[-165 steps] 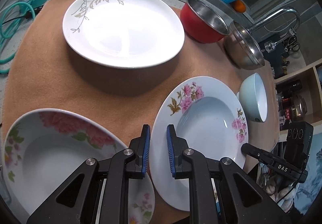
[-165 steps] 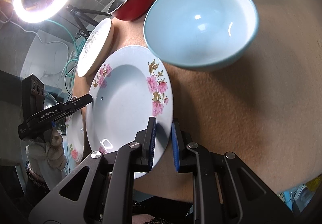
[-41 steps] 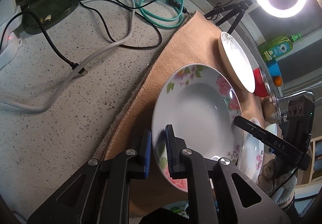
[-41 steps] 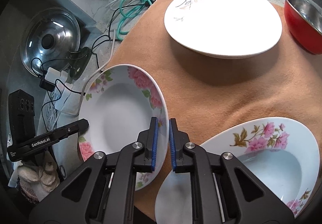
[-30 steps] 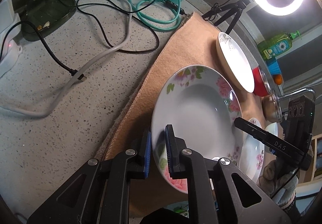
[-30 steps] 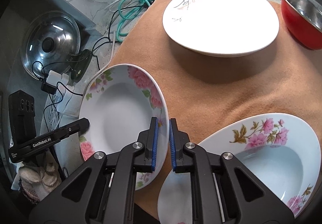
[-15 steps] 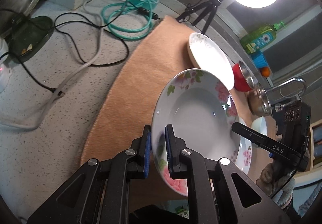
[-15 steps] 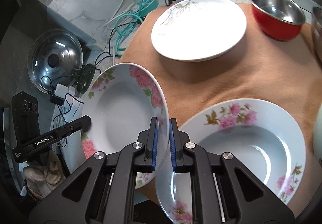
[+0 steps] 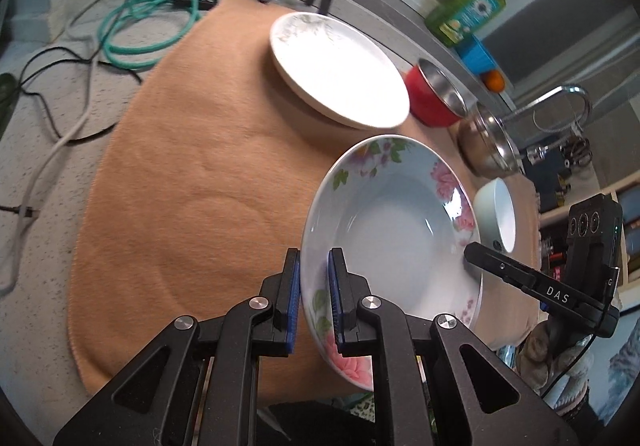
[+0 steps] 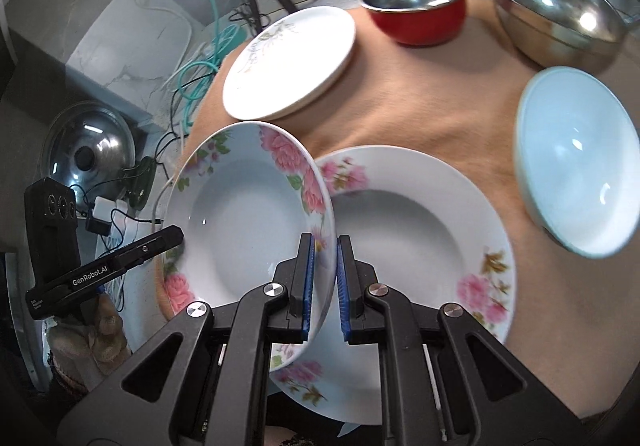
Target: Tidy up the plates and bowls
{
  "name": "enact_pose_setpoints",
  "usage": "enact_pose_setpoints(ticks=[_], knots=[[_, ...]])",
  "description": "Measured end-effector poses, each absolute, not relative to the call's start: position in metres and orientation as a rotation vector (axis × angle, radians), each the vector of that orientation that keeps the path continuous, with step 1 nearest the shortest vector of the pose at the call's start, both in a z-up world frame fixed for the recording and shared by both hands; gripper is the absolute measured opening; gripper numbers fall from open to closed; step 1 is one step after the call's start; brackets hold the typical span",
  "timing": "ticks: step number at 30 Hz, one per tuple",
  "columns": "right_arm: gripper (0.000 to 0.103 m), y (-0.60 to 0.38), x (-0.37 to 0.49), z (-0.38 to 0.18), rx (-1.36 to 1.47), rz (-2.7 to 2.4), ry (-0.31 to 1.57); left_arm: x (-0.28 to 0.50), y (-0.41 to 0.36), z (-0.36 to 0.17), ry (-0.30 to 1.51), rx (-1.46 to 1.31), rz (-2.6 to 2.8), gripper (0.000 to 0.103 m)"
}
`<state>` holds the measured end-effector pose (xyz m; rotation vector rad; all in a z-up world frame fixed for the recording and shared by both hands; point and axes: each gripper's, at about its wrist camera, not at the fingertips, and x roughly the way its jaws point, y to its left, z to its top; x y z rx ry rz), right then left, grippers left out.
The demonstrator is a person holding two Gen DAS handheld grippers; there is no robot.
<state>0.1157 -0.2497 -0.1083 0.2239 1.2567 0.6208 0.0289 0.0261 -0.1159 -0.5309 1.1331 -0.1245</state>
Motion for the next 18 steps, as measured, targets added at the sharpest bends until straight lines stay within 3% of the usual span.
enact_pose_setpoints(ticks=[18], knots=[[0.012,-0.302,0.098,-0.130,0.276,0.511,1.299,0.050,-0.027,-0.121,1.189,-0.406,-0.216,0.012]])
